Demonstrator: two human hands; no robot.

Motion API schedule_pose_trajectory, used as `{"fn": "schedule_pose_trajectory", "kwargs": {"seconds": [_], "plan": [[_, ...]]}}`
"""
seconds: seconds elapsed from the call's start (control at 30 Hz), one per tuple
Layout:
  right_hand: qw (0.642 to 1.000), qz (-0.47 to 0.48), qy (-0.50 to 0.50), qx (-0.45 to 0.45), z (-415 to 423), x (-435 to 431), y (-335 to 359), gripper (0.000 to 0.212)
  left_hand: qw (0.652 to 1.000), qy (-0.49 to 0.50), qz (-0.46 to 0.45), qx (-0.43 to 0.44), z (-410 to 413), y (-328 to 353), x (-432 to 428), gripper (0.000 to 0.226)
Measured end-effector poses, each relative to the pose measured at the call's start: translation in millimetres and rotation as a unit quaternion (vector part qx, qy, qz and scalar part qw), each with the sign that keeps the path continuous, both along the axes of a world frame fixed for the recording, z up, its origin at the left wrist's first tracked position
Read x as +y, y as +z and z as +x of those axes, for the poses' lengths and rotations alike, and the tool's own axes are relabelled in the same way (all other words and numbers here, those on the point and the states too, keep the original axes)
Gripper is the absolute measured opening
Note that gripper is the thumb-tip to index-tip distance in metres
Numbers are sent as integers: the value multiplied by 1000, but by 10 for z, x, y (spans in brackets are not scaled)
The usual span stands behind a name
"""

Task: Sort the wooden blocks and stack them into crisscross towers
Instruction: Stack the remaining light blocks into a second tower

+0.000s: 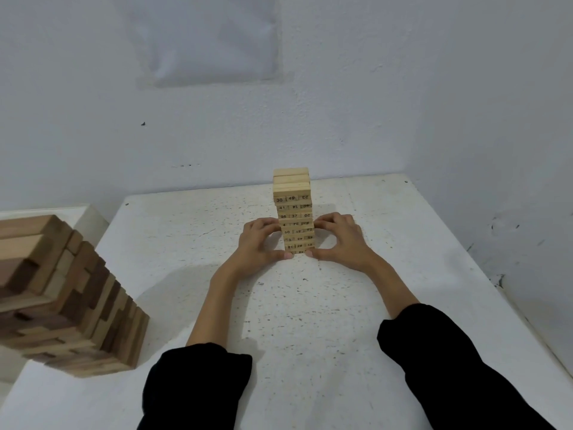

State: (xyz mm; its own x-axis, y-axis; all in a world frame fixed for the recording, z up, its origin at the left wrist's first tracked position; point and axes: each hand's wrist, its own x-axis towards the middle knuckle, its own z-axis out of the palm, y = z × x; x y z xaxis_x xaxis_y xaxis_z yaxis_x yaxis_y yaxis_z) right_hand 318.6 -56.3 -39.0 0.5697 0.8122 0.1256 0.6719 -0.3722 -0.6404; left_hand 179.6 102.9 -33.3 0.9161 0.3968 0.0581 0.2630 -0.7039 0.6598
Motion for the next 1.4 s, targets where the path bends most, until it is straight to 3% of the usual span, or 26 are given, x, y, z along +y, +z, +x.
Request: {"fn": "schedule_pose_trajectory", "kwargs": {"seconds": [0.1, 0.23, 0.3, 0.37, 0.5, 0.77, 1.0, 1.2, 1.4], "plan": [[999, 8, 10, 43, -20, -39, 30, 70, 999, -14, -38, 23, -37, 29, 12, 91], [980, 73, -8, 184, -175, -186, 81, 84, 988, -35, -148, 34, -183, 76, 46, 132], [955, 120, -25, 269, -338, -234, 98, 83, 980, -27, -198, 17, -239, 49, -9, 127], [928, 147, -43, 340, -500, -215, 115, 73, 970, 12, -244, -9, -200, 18, -132, 109], [897, 182, -62, 397, -653, -84, 119, 63, 911, 23, -404, -82, -19, 78, -506, 83], [888, 174, -33, 424, -726, -12, 156, 81, 900, 35, -420, -109, 54, 69, -615, 73], [888, 173, -36, 424, -757, 13, 154, 78, 907, 41, -403, -116, 46, 104, -643, 77], [884, 176, -50, 430, -775, 14, 179, 63, 911, 38, -394, -115, 31, 129, -656, 97], [879, 223, -89, 413, -714, 25, 385, 74, 901, 68, -404, -143, -36, 340, -635, 89]]}}
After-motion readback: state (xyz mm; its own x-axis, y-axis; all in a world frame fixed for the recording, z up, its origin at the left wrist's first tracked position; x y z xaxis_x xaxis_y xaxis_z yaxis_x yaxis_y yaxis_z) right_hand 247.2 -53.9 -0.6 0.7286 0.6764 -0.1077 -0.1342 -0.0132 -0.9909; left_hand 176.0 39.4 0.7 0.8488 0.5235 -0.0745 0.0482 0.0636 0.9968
